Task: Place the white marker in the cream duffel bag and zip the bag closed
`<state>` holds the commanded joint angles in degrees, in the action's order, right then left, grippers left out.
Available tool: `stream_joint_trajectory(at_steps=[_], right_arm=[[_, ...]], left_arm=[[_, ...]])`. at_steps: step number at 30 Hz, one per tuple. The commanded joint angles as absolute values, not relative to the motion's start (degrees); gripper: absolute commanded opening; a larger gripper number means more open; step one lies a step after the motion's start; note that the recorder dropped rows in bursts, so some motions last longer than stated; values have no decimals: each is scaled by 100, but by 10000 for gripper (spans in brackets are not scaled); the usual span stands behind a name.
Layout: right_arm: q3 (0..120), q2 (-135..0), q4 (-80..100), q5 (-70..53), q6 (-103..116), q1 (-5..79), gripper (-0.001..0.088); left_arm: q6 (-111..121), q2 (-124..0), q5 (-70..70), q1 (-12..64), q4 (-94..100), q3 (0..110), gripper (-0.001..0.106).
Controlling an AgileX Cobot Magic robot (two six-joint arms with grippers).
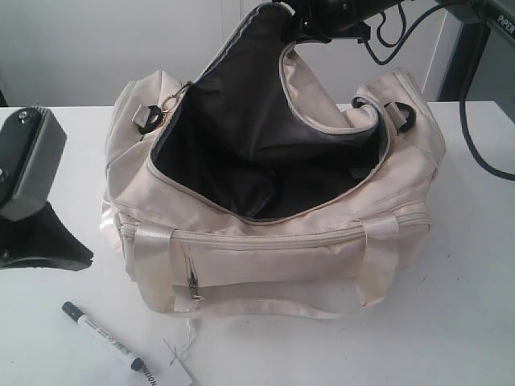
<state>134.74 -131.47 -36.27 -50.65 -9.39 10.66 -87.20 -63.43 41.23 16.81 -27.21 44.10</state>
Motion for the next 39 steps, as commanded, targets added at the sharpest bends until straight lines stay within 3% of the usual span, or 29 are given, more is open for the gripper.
stream_joint_trajectory(at_steps=[12,22,39], right_arm=[[13474,-13147,-3627,-5065,-939,1066,0],[13474,-13147,-3627,-5065,-939,1066,0],[13474,-13147,-3627,-5065,-939,1066,0]], left_arm=[[-8275,-6343,3571,1681,-2489,3678,0],[-7089,-6602,5232,1671,-1465,4422,0],[-7856,-7433,4482,1671,-1490,4473,0]])
